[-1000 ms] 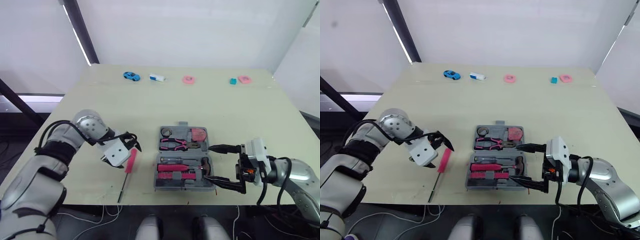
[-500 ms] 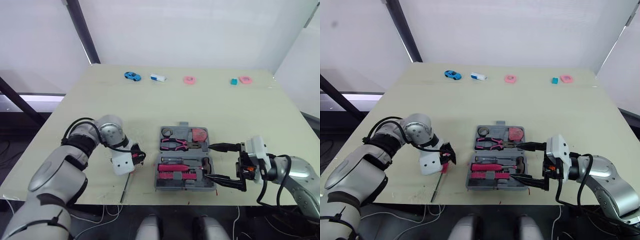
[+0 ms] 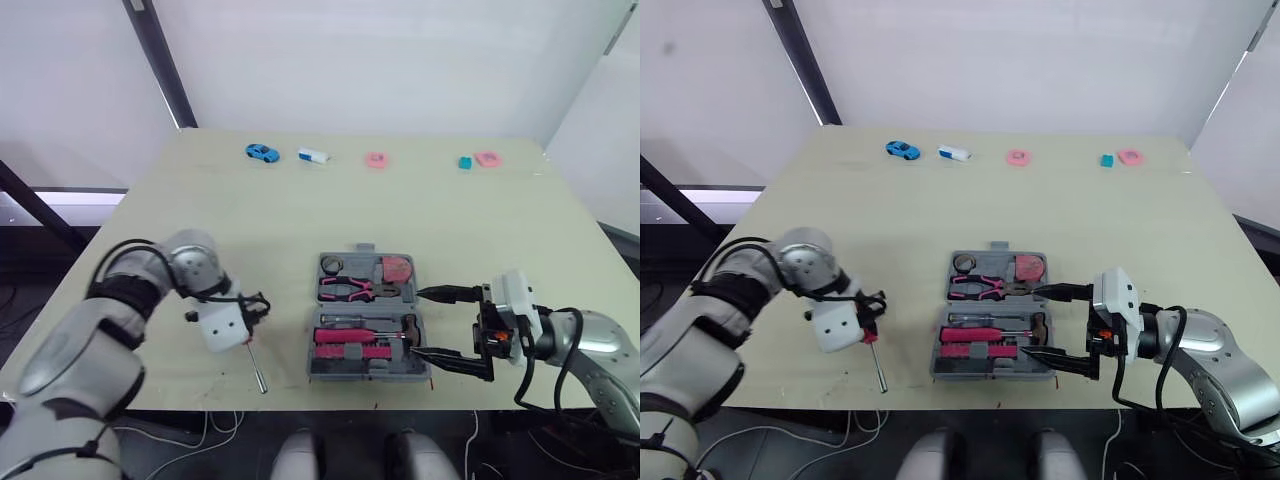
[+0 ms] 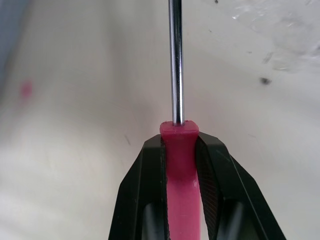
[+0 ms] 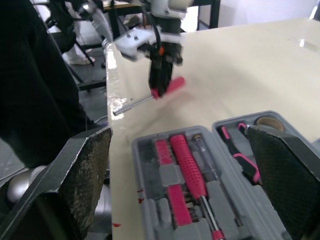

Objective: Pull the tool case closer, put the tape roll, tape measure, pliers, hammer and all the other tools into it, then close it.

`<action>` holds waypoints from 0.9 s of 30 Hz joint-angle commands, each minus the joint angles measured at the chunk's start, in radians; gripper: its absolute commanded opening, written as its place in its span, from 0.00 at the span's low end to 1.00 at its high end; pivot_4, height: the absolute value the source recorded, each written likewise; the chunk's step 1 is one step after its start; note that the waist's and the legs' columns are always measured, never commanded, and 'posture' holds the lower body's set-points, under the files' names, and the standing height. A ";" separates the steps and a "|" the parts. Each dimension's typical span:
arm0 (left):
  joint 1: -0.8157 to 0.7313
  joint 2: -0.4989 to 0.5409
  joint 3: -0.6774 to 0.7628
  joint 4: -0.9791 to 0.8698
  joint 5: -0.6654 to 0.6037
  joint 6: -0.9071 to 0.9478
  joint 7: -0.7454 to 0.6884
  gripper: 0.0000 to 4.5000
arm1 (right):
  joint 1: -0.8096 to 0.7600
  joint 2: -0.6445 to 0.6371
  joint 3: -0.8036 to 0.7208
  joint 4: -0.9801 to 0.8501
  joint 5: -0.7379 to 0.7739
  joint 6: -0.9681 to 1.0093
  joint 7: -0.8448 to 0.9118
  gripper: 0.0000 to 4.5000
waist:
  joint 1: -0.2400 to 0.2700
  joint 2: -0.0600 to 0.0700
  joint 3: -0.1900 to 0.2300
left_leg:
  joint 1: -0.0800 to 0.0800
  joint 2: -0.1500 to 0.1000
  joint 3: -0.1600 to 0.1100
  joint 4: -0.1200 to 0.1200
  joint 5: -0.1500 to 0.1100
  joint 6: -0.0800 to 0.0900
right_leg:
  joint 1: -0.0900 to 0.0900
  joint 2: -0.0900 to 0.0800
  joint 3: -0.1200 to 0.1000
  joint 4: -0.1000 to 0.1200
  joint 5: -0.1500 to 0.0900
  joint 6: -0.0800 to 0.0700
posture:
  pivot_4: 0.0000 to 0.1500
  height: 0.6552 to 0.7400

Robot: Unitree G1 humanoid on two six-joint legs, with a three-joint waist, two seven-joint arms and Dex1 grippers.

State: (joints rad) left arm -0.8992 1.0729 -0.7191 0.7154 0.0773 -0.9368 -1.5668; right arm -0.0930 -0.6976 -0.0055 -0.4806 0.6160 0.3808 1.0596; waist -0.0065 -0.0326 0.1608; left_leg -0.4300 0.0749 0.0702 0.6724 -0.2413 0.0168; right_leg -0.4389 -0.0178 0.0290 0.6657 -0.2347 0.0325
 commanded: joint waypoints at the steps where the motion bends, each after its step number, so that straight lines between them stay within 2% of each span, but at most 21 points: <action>1: 0.108 0.133 0.082 -0.208 -0.192 0.388 -0.048 0.07 | -0.011 0.011 -0.005 -0.008 0.001 -0.024 -0.002 1.00 | 0.001 0.000 0.000 | 0.000 0.000 0.000 0.000 0.000 0.000 | 0.000 0.000 0.000 0.000 0.000 0.000 | 1.00 1.00; 5: 0.304 0.247 0.234 -0.412 -0.311 0.787 0.039 0.07 | -0.015 0.018 -0.005 0.000 -0.004 -0.030 -0.001 1.00 | -0.005 0.000 0.000 | 0.000 0.000 0.000 0.001 0.000 0.000 | 0.000 0.000 -0.001 0.002 0.000 0.000 | 1.00 1.00; 8: 0.493 0.286 0.381 -0.621 -0.453 1.156 0.225 0.07 | -0.021 0.023 -0.003 0.007 -0.008 -0.036 0.003 1.00 | -0.004 0.000 0.000 | 0.001 0.001 0.000 0.002 0.000 0.000 | 0.000 0.000 0.000 0.003 0.000 0.000 | 1.00 1.00; 11: 0.645 0.260 0.536 -0.795 -0.556 1.487 0.440 0.07 | -0.024 0.022 -0.003 0.010 -0.011 -0.044 0.011 1.00 | 0.000 0.000 0.000 | 0.002 0.001 0.000 0.002 0.000 0.000 | 0.000 -0.001 -0.001 0.005 -0.001 0.001 | 1.00 1.00; 14: 0.773 0.093 0.770 -0.949 -0.700 1.929 0.757 0.07 | -0.025 0.014 -0.010 0.014 -0.009 -0.047 0.023 1.00 | -0.001 0.000 0.000 | 0.004 0.000 0.000 0.002 0.000 0.000 | 0.000 -0.001 0.000 0.008 -0.002 0.002 | 1.00 1.00; 15: 0.794 0.036 0.830 -0.990 -0.726 2.026 0.826 0.07 | -0.023 0.012 -0.012 0.015 -0.009 -0.048 0.026 1.00 | -0.001 0.001 0.000 | 0.004 0.000 0.000 0.002 0.000 0.000 | 0.000 -0.001 0.000 0.008 -0.003 0.003 | 1.00 1.00; 19: 0.741 -0.279 1.017 -1.069 -0.677 2.336 1.141 0.07 | -0.024 0.003 -0.014 0.020 -0.008 -0.049 0.039 1.00 | 0.002 0.000 0.000 | 0.006 -0.001 0.000 0.004 0.000 0.000 | 0.001 -0.001 0.001 0.012 -0.002 0.001 | 1.00 1.00; 23: 0.686 -0.497 1.061 -1.134 -0.605 2.449 1.309 0.07 | -0.031 -0.003 -0.016 0.027 -0.004 -0.044 0.048 1.00 | 0.005 -0.001 0.000 | 0.015 -0.001 -0.001 0.004 0.000 0.000 | 0.011 0.000 0.001 0.012 -0.001 -0.001 | 1.00 1.00; 27: 0.665 -0.616 1.054 -1.150 -0.546 2.445 1.398 0.07 | -0.037 -0.015 -0.021 0.034 -0.001 -0.039 0.059 1.00 | 0.008 0.001 -0.002 | 0.016 -0.002 -0.001 0.004 0.000 0.000 | 0.012 -0.001 0.001 0.012 -0.001 -0.001 | 1.00 1.00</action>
State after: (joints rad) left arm -0.2251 0.4856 0.3415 -0.4149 -0.4929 1.5166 -0.2048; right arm -0.1144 -0.7042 -0.0005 -0.4337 0.5951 0.3458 1.1090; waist 0.0018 -0.0315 0.1593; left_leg -0.4135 0.0731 0.0693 0.6767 -0.2413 0.0165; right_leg -0.4271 -0.0185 0.0308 0.6775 -0.2356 0.0313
